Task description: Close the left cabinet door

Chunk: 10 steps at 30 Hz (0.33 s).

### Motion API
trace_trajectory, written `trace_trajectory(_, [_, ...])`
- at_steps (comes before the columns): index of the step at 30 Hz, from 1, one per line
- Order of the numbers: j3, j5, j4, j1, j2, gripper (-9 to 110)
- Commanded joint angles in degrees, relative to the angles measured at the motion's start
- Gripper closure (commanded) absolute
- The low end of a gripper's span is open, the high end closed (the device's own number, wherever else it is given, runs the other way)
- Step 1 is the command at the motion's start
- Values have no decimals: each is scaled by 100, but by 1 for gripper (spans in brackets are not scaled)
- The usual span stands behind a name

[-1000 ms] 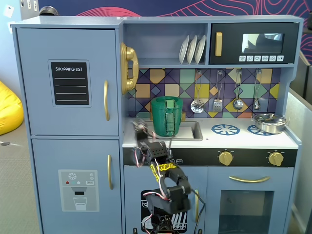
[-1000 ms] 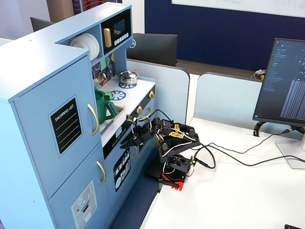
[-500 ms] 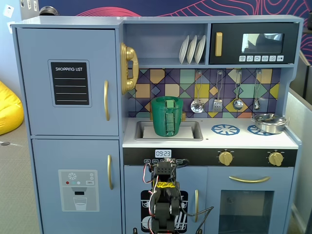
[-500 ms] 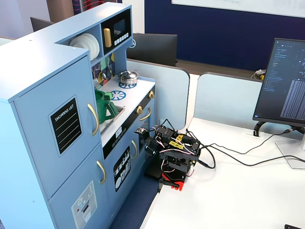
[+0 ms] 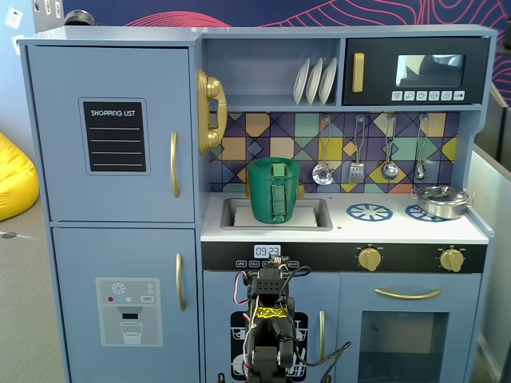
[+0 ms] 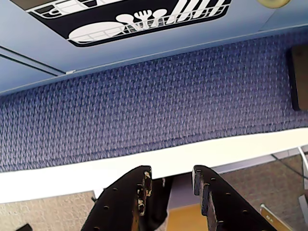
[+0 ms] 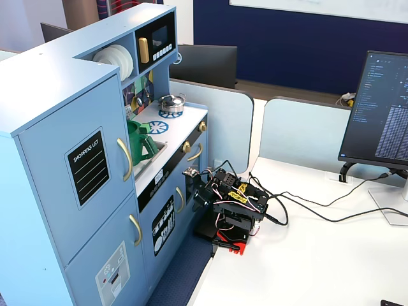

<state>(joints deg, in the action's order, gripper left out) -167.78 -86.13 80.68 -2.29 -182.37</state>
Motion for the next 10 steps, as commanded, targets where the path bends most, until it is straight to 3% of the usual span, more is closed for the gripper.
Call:
trace_trajectory(1, [-387, -62, 712, -105, 26, 100])
trace_trajectory(10, [-387, -62, 712, -97, 26, 99])
